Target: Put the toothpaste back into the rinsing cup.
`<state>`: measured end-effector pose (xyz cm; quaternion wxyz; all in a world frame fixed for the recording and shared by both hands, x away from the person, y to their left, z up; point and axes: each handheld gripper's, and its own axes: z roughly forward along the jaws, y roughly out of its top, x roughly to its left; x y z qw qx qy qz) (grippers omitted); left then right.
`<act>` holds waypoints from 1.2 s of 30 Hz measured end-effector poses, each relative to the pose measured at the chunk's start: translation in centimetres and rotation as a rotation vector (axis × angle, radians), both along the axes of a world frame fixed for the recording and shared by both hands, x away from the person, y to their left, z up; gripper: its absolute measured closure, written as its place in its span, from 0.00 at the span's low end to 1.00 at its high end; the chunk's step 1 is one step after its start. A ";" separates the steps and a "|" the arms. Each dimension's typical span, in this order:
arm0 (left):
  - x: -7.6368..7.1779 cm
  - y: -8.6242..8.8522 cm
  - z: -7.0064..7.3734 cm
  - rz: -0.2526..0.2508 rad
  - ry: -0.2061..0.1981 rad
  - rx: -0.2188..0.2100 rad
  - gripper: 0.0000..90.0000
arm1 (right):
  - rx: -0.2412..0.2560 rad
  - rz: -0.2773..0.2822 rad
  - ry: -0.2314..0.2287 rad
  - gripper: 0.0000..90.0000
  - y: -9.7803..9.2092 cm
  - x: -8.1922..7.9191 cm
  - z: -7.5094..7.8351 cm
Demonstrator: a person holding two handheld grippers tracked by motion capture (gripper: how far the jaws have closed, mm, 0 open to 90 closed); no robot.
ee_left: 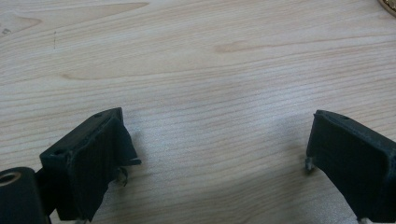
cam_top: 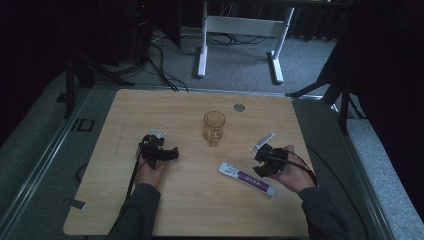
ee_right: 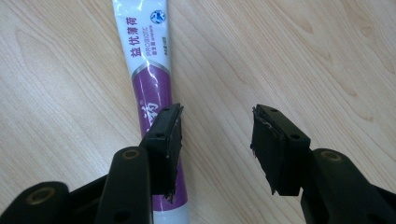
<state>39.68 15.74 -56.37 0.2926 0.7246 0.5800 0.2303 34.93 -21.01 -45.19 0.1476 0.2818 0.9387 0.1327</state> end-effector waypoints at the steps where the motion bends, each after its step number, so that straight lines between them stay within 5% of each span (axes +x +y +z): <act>1: 0.0 0.0 0.0 0.000 0.000 0.000 0.05 | -0.001 0.002 0.003 0.58 0.0 0.0 0.0; 36: 0.0 0.0 0.0 0.000 0.000 0.000 0.05 | -0.058 0.073 0.096 0.56 2.2 0.2 -1.6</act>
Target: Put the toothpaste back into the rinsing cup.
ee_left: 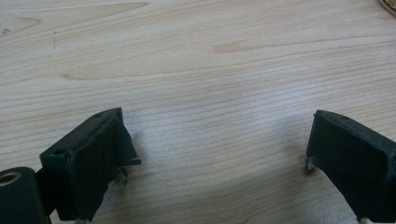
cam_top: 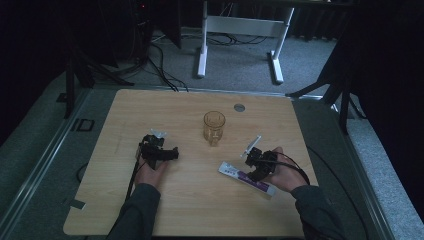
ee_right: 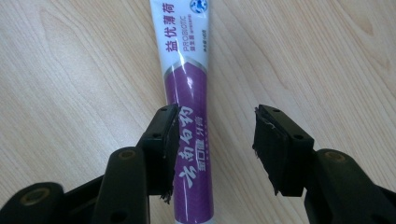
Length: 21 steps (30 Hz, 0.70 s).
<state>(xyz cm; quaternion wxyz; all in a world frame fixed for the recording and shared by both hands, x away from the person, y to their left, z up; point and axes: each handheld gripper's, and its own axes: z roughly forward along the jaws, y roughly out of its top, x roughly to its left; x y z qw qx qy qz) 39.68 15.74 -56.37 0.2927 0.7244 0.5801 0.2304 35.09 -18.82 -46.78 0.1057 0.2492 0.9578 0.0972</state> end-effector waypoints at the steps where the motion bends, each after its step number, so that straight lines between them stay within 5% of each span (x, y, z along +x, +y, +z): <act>1: 0.0 0.0 0.0 0.000 0.000 0.000 0.05 | 0.002 0.000 0.000 0.56 0.1 0.0 0.0; 21: 0.0 0.0 0.0 0.000 0.000 0.000 0.05 | -0.037 0.029 0.040 0.55 1.2 0.1 -1.1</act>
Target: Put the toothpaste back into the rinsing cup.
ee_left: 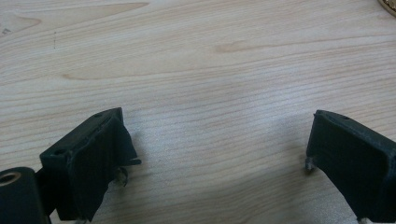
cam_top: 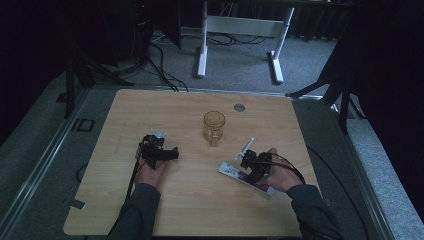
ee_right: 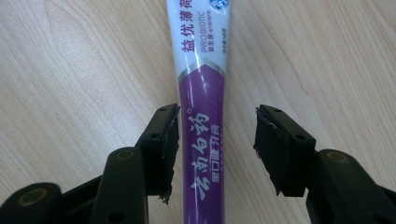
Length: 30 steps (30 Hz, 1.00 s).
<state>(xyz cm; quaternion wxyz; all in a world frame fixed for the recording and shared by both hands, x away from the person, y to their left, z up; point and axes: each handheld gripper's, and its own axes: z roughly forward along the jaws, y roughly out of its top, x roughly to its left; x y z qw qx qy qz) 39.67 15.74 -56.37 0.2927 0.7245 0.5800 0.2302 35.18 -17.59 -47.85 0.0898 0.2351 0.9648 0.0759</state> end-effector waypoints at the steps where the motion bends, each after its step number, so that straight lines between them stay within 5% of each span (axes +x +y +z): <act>1: 0.0 0.0 0.0 0.000 0.000 0.000 0.05 | -0.006 0.007 0.003 0.55 0.2 0.0 -0.1; 30: 0.0 0.0 0.0 0.000 0.000 0.000 0.05 | -0.047 0.052 0.031 0.56 1.9 0.0 -1.2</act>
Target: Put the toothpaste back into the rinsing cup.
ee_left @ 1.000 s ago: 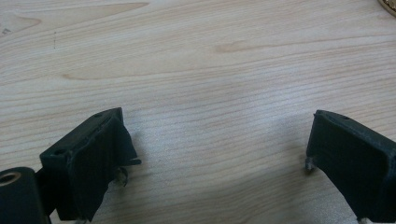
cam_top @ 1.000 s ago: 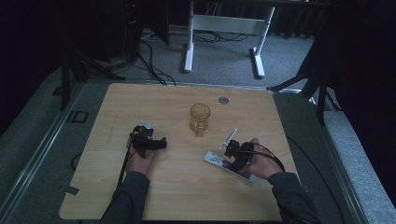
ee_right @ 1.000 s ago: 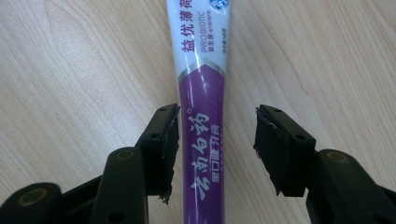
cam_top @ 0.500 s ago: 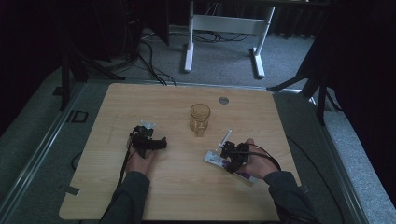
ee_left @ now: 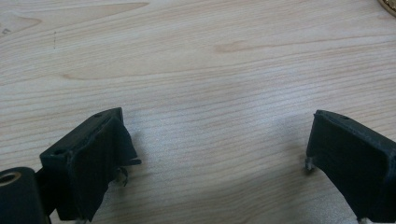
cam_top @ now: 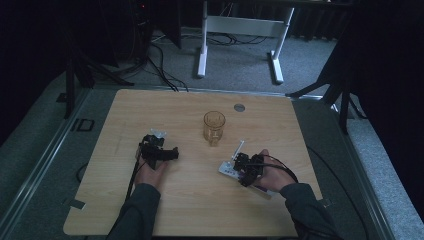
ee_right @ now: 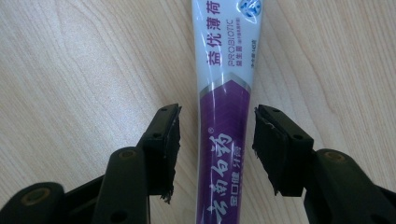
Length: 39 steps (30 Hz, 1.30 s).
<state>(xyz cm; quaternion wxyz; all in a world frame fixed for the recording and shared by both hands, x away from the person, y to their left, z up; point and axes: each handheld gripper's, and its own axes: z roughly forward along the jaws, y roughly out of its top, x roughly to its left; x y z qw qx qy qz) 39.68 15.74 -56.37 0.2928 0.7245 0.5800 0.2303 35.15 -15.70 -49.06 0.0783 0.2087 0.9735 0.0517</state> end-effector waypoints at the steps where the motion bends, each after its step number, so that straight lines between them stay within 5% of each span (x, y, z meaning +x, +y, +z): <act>1: 0.0 0.0 0.0 0.000 0.000 0.000 0.05 | -0.001 0.001 0.000 0.56 0.0 0.0 0.0; 39: 0.0 0.0 0.0 0.000 0.000 0.000 0.05 | -0.086 -0.003 0.028 0.67 0.4 0.9 -1.6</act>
